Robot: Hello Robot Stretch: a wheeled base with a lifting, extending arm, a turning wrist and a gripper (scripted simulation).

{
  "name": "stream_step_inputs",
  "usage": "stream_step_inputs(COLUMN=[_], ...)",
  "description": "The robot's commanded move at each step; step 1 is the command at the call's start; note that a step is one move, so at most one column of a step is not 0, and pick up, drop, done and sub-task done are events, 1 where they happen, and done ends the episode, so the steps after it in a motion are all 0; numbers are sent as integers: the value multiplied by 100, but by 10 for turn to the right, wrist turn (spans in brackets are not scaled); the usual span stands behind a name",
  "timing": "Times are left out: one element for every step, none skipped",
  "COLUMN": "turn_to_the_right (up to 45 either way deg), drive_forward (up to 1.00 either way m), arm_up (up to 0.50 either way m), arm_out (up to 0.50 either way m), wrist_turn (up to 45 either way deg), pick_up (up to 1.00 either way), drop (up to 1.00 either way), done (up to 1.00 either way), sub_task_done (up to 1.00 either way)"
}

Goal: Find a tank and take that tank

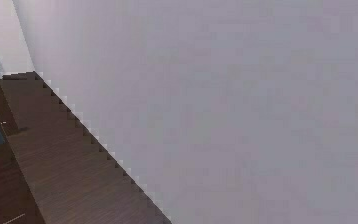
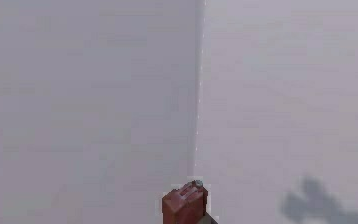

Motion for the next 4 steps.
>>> stream_step_inputs(turn_to_the_right=[0, 0, 0, 0], drive_forward=[0, 0, 0, 0], arm_up=[0, 0, 0, 0], arm_out=[40, 0, 0, 0], wrist_turn=[0, 450, 450, 450], pick_up=[0, 0, 0, 0], drop=[0, 0, 0, 0], done=[0, 0, 0, 0], sub_task_done=[0, 0, 0, 0])
